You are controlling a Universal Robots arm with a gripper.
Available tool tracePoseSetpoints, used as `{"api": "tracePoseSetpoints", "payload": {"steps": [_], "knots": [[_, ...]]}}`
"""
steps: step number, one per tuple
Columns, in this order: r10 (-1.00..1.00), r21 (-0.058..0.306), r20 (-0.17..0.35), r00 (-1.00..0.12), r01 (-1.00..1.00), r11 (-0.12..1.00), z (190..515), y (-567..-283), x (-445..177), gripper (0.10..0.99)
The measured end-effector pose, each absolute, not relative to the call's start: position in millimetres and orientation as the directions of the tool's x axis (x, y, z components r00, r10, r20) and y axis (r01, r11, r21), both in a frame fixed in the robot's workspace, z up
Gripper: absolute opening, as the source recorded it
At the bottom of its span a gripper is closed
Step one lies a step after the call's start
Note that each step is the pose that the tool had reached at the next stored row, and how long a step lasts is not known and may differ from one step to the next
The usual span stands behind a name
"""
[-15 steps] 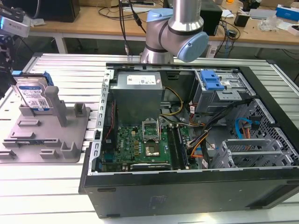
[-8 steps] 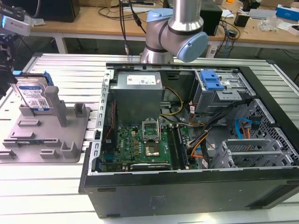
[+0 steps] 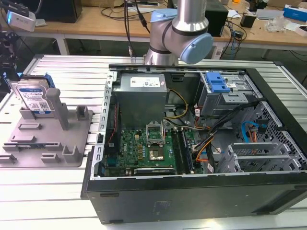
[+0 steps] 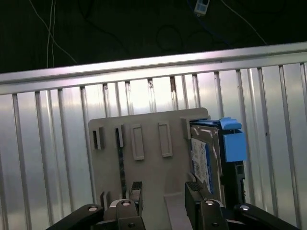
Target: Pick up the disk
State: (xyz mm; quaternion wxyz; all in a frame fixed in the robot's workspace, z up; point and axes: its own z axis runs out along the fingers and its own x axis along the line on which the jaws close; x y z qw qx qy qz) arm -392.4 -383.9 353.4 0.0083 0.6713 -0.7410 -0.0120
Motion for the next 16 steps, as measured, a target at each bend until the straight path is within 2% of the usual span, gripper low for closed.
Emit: {"api": "tracePoseSetpoints", "payload": {"steps": [5,11,16], "knots": [[-0.996,0.029,-0.004,-0.087,-0.996,0.087,353.4,-367.8,-392.2,0.482],[-0.996,0.028,-0.004,-0.086,-0.996,0.086,353.4,-331.7,-392.2,0.482],[-0.997,0.027,-0.004,-0.073,-0.997,0.073,352.4,-323.1,-395.8,0.482]]}}
